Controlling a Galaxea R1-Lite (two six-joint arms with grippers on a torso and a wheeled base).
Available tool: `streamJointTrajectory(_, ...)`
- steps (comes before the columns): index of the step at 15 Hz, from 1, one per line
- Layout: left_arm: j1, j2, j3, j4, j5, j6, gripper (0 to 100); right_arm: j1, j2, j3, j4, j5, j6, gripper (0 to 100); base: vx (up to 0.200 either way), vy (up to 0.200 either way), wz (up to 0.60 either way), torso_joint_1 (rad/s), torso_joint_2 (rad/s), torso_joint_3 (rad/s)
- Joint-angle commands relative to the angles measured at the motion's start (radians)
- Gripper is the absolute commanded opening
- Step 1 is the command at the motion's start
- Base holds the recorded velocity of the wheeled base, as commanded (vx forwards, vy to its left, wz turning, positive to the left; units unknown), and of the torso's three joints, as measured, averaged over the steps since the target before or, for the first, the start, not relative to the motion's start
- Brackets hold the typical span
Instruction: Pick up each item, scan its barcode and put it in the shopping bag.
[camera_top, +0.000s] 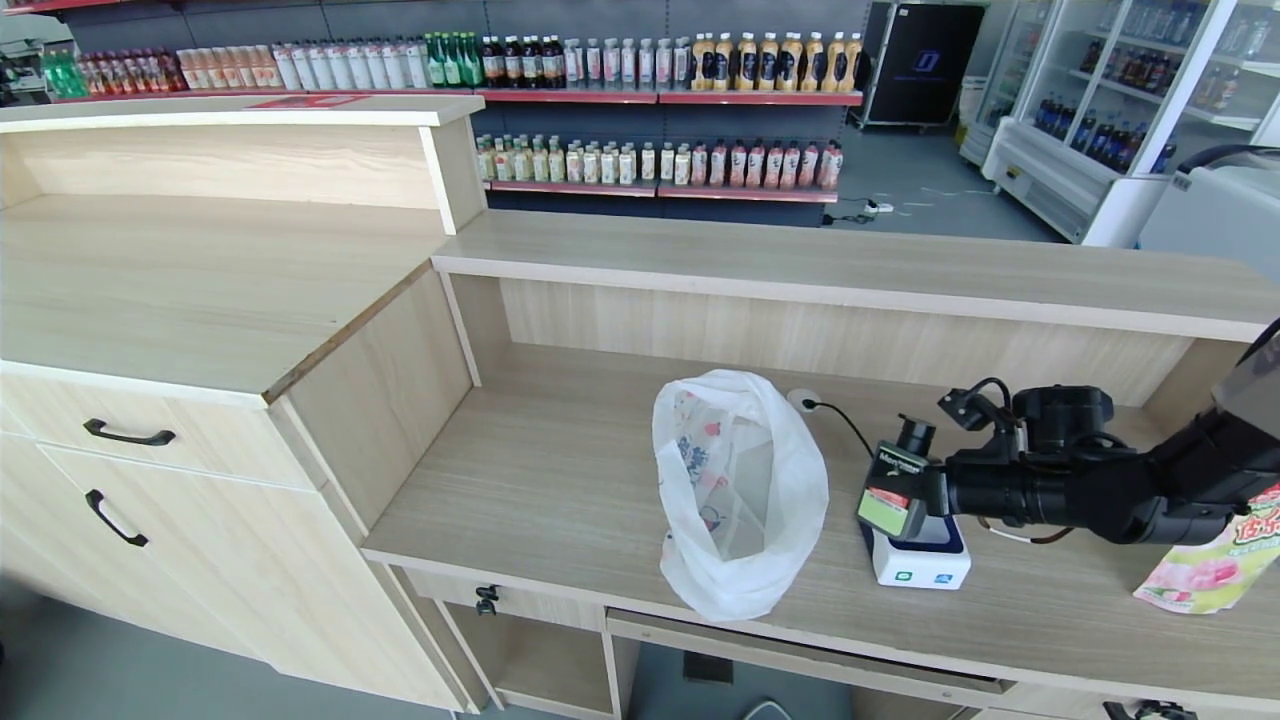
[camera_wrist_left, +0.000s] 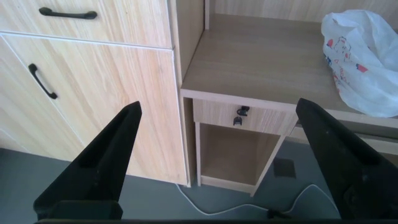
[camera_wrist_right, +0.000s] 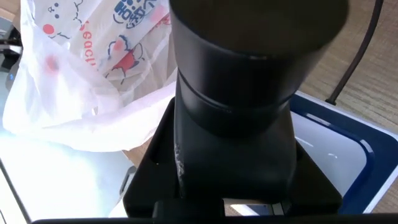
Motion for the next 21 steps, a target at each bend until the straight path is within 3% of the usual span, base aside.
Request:
streamJointTrajectory(1, 0.0, 0.0, 0.0, 0.0, 0.0, -0.001, 100, -0.002, 0.013, -0.015, 0.002, -0.001, 0.003, 0, 0.0, 0.0, 0.0, 0.0, 0.0, 0.0)
streamJointTrajectory(13, 0.0, 0.0, 0.0, 0.0, 0.0, 0.0, 100, -0.003, -0.114, 0.089, 0.001, -0.002, -0.003, 0, 0.0, 0.0, 0.0, 0.0, 0.0, 0.0)
streamJointTrajectory(21, 0.0, 0.0, 0.0, 0.0, 0.0, 0.0, 100, -0.02, -0.109, 0.08, -0.001, -0.034, -0.003, 0, 0.0, 0.0, 0.0, 0.0, 0.0, 0.0)
